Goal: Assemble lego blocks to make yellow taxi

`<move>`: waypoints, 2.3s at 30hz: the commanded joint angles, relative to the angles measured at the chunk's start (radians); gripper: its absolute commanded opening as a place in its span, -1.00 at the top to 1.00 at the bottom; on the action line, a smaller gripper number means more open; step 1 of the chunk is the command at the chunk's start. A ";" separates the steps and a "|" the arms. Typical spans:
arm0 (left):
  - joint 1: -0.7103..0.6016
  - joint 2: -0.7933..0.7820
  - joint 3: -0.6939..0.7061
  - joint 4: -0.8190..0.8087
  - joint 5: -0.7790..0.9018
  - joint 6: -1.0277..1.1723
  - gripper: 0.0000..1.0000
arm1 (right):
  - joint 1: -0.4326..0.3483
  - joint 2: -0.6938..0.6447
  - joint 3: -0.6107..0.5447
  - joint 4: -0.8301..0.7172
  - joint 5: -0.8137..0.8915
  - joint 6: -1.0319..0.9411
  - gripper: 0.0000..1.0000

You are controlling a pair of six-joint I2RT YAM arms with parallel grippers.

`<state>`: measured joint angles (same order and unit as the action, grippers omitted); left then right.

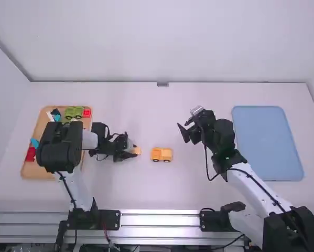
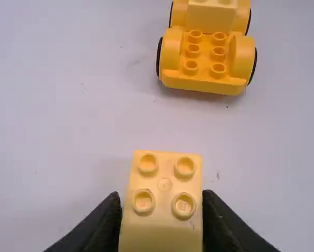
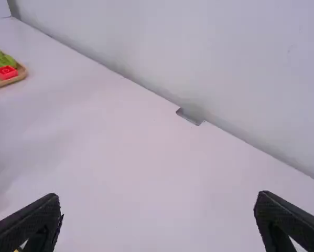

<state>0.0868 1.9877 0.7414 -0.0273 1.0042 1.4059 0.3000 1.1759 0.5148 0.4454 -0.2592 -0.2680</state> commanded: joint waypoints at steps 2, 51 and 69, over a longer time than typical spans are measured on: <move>-0.002 0.010 -0.011 -0.013 -0.079 0.001 0.43 | 0.002 -0.012 -0.011 0.002 -0.006 0.002 -0.96; -0.303 -0.224 0.071 -0.174 0.001 -0.161 0.76 | 0.016 0.799 0.024 0.210 -0.717 -0.623 -0.96; -0.307 -0.206 0.002 0.022 0.000 -0.307 0.75 | 0.037 0.919 0.126 0.198 -0.735 -0.619 -0.76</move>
<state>-0.2085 1.7744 0.7742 -0.0200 0.9794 1.1645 0.3367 2.0792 0.6312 0.6449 -0.9737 -0.8894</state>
